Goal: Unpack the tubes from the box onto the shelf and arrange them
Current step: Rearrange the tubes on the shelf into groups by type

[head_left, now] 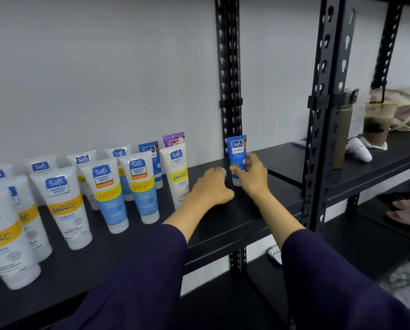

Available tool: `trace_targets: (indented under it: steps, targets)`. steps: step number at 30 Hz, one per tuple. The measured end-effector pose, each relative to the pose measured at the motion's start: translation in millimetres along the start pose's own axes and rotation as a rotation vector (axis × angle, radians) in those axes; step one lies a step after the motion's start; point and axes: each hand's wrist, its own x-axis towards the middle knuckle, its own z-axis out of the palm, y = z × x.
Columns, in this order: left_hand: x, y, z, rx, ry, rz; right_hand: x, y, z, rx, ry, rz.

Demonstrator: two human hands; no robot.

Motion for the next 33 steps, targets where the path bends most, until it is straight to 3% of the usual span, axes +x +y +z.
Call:
trace_targets:
  steps: [9, 16, 23, 29, 33]
  targets:
    - [40.6, 14.3, -75.3, -0.090, 0.106, -0.060, 0.8, -2.8, -2.1, 0.042, -0.023, 0.021]
    - [59.5, 18.0, -71.1, -0.020, 0.192, 0.015, 0.8, -4.5, -1.7, 0.074, -0.021, 0.029]
    - [65.3, 13.7, -32.9, -0.471, 0.337, -0.029, 0.7, -3.3, -2.4, 0.067, 0.035, 0.034]
    - [57.6, 16.5, 0.7, -0.862, 0.461, 0.071, 2.1, 2.1, -3.4, 0.063, 0.063, 0.047]
    - [48.7, 16.0, 17.6, -0.824, 0.471, 0.085, 4.2, 6.2, -1.8, 0.031, 0.046, 0.049]
